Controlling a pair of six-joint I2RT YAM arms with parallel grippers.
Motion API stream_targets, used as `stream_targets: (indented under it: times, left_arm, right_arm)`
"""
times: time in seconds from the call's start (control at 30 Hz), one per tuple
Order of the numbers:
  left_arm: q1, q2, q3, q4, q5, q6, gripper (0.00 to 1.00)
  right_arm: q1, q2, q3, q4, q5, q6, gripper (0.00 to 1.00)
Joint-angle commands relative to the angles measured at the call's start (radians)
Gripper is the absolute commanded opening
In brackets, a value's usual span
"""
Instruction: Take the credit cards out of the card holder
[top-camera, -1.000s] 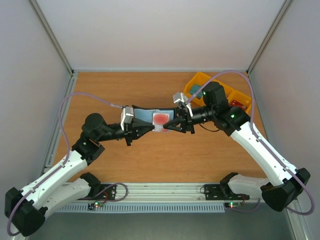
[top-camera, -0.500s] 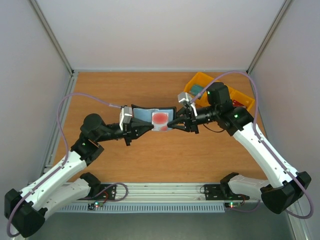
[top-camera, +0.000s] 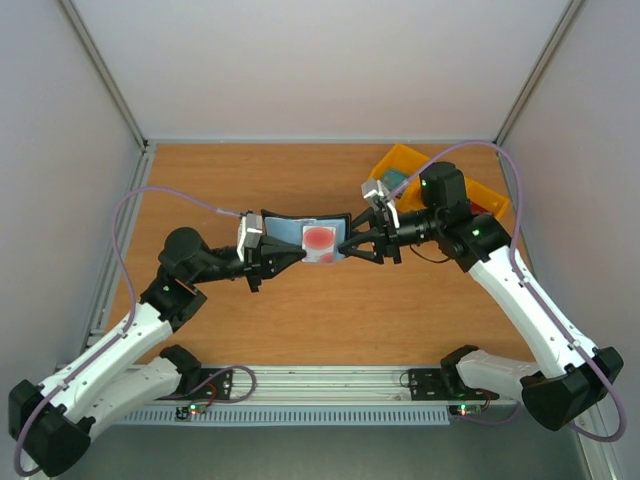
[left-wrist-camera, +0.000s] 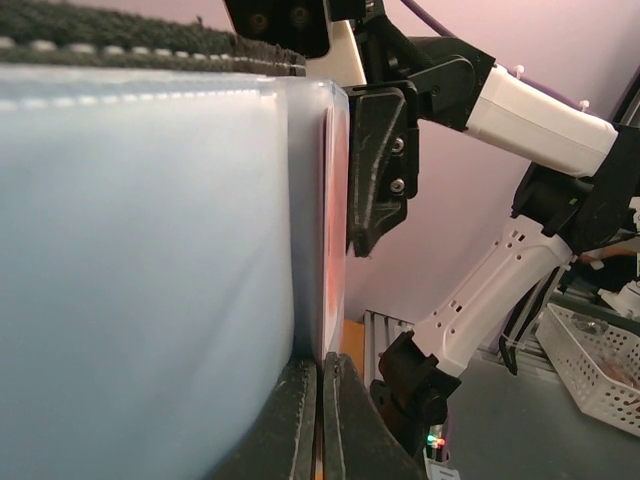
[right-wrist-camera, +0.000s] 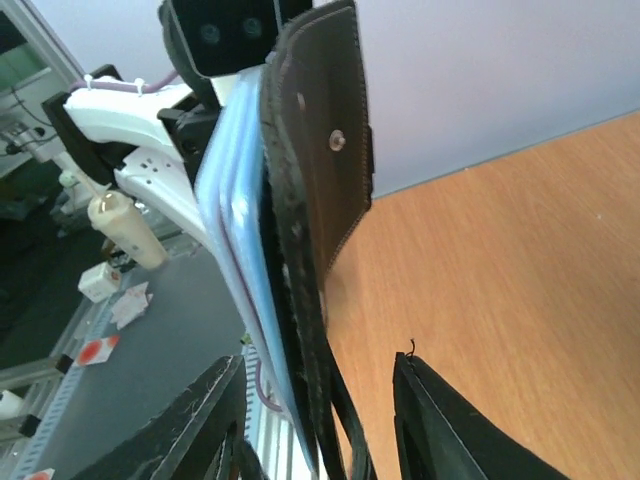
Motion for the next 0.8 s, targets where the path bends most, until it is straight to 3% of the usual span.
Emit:
stream_targets:
  times: [0.0, 0.1, 0.2, 0.5, 0.77]
  left_arm:
    - [0.002, 0.000, 0.019, 0.080, 0.008, 0.009, 0.00]
    - [0.002, 0.000, 0.020, 0.079, 0.009, 0.005, 0.00]
    - [0.002, -0.009, 0.016, 0.072, 0.014, 0.006, 0.00]
    - [0.051, -0.033, 0.009, 0.052, 0.097, 0.017, 0.00]
    - [0.050, -0.018, 0.002, 0.069, 0.088, 0.010, 0.00]
  right_arm:
    - [0.047, 0.002, -0.002, 0.061, -0.005, 0.035, 0.37]
    - [0.058, 0.000, 0.002, 0.050, -0.008, 0.015, 0.12]
    - [0.055, -0.027, -0.008, 0.019, 0.007, -0.048, 0.02]
    - [-0.046, -0.037, 0.002, -0.069, -0.037, -0.096, 0.01]
    - [-0.046, -0.012, 0.020, -0.033, -0.078, -0.037, 0.01]
